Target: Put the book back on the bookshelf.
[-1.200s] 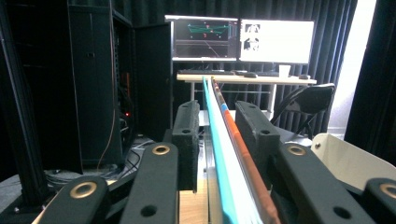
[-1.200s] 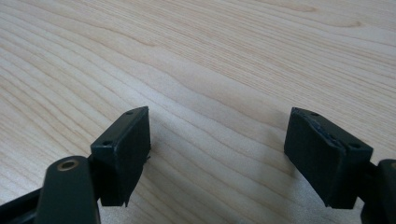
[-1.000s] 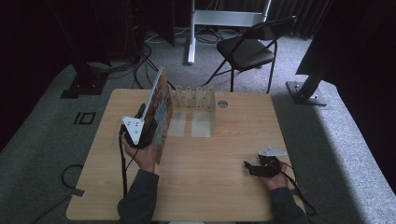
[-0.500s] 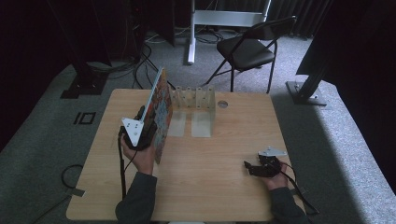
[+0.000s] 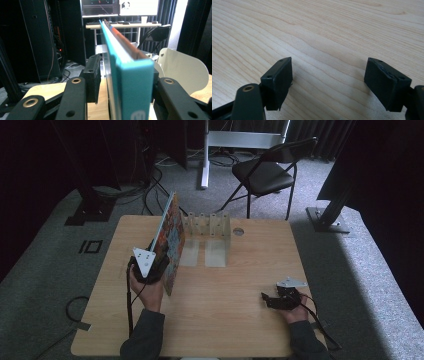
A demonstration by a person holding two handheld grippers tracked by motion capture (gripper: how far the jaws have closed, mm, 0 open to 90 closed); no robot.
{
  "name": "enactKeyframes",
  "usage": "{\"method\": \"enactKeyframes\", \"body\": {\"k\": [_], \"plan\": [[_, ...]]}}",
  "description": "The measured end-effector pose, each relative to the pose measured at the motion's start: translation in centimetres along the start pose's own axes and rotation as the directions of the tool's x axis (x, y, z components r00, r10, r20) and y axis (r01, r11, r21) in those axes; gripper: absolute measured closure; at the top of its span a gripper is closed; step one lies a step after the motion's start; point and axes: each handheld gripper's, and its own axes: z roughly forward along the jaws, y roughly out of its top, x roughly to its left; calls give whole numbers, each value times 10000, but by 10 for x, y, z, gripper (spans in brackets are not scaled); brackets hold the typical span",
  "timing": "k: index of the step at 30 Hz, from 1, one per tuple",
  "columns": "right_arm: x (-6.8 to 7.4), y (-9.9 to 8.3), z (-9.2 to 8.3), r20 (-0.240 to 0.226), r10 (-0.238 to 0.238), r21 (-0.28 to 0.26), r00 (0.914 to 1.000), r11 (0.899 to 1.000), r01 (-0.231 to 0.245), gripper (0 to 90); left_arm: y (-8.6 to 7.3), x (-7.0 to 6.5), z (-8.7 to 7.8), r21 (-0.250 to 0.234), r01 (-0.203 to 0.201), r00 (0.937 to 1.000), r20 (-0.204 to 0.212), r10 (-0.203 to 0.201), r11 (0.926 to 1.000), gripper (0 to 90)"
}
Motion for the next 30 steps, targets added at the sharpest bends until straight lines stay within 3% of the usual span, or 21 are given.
{"method": "enactKeyframes", "body": {"k": [18, 30], "plan": [[0, 0, 0, -1, 5, 2, 10000, 10000, -5, 224, -5, 11, -6, 529, 32, 9985, 549, -62, 9986, 598], [0, 0, 0, -1, 9, -4, 10000, 10000, -9, 224, -10, 14, -22, 995, -87, 9942, 1077, -21, 9950, 586]]}}
